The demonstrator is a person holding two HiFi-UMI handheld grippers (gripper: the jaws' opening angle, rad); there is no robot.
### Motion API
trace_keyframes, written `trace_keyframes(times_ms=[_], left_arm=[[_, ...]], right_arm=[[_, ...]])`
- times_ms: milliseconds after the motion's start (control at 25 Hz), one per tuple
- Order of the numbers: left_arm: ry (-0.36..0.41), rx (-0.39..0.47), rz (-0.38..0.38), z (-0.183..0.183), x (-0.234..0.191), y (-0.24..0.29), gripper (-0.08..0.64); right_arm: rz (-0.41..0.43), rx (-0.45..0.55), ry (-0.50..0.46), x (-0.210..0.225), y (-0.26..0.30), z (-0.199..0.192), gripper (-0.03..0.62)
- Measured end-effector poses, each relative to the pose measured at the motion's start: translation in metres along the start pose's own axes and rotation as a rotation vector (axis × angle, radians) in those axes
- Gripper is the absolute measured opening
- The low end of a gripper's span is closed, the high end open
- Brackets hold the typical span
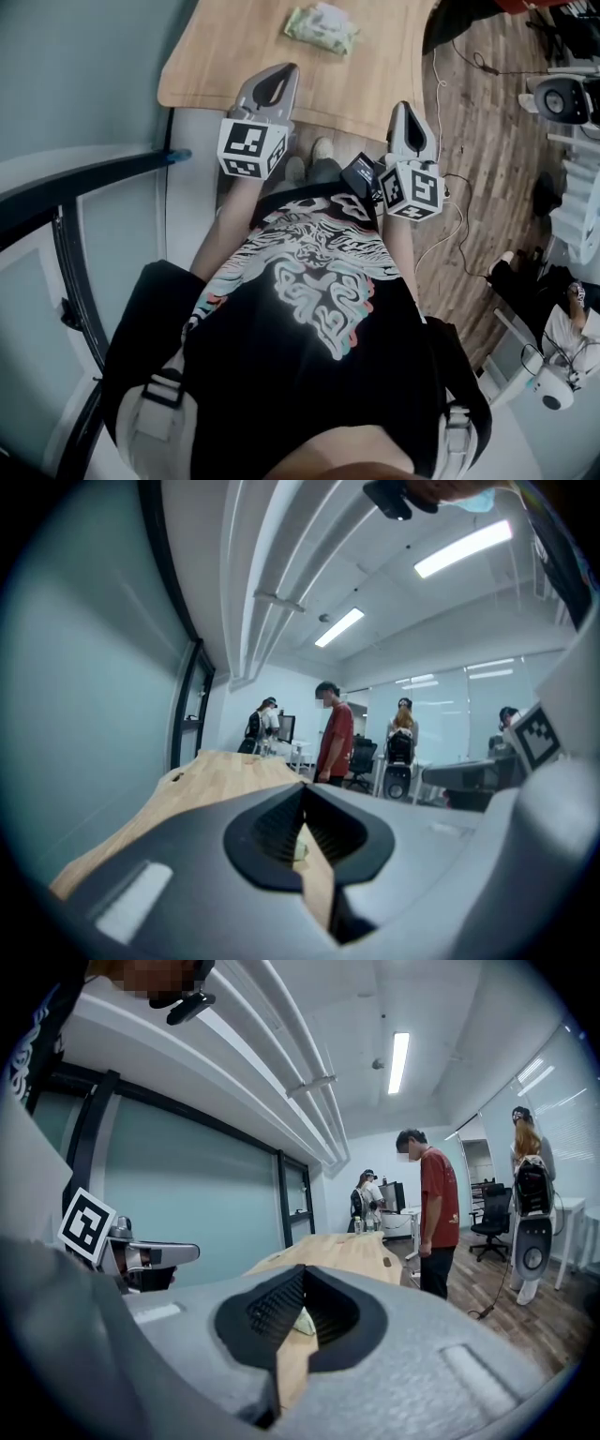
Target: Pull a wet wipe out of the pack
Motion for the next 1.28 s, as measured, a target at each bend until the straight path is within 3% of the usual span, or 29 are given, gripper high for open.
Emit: trace_keyframes(times_ms=[600, 1080, 1280], left_arm=[[0.011, -0.018, 0.013, -0.004, -0.014, 0.022, -0.012], [0.026, -0.070, 0.044, -0.020, -0.020, 0.022, -0.012], [0.018, -0.071, 0.067, -0.022, -0.034, 0.018, -0.012]], right_arm=[[-0.008, 0.019, 0.030, 0.012, 0.019, -0.003, -0.002], [0.059, -0.012, 0.036, 0.002, 0.041, -0.016, -0.002], [0.094, -0.006, -0.005, -0.012, 0.052, -0.010, -0.002]])
Point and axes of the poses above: the fingertips, and each gripper's own axes: y forward along the fingers, x to its right, z out of its top, the point moved 6 cm from there along -y, backward along the fingers, and after that the axes turned 8 degrees about -x, right-handed, at the moved point
